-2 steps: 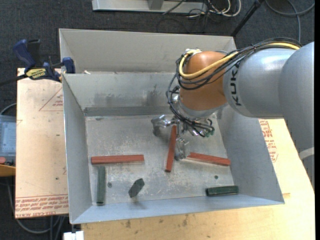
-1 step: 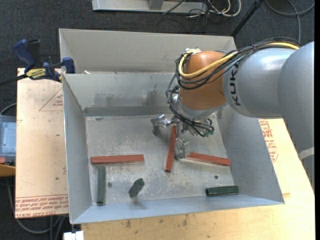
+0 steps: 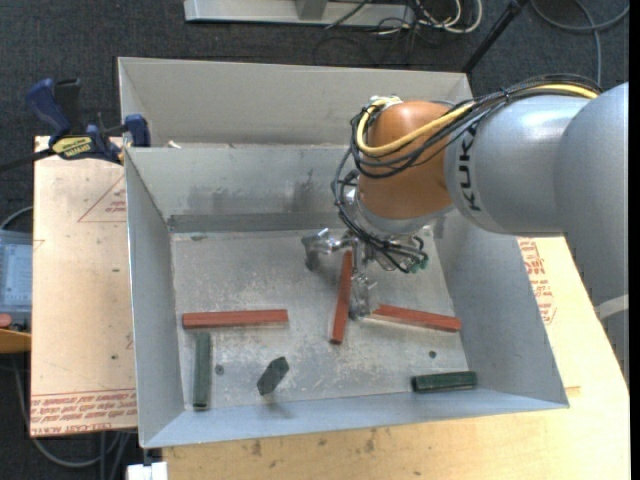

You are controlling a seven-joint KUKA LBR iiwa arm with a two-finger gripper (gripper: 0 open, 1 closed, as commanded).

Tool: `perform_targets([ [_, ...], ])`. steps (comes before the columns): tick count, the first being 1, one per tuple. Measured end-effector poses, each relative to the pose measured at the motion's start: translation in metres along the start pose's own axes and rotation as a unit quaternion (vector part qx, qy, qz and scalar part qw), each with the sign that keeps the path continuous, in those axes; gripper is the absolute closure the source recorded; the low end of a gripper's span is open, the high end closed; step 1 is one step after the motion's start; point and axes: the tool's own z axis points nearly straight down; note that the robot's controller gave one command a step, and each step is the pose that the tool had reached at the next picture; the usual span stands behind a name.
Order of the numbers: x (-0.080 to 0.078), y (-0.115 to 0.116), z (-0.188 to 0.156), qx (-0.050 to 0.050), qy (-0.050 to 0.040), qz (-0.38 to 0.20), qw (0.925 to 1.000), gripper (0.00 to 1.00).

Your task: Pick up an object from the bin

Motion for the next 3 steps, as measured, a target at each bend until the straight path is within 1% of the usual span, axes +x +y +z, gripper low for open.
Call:
perform_targets([
  [1, 0.000, 0.000, -0.001, 0.000, -0.0004, 0.001, 1.0000, 1.00],
  [3, -0.003, -0.001, -0.045, 0.001, -0.0007, 0.003, 1.0000, 1.00],
])
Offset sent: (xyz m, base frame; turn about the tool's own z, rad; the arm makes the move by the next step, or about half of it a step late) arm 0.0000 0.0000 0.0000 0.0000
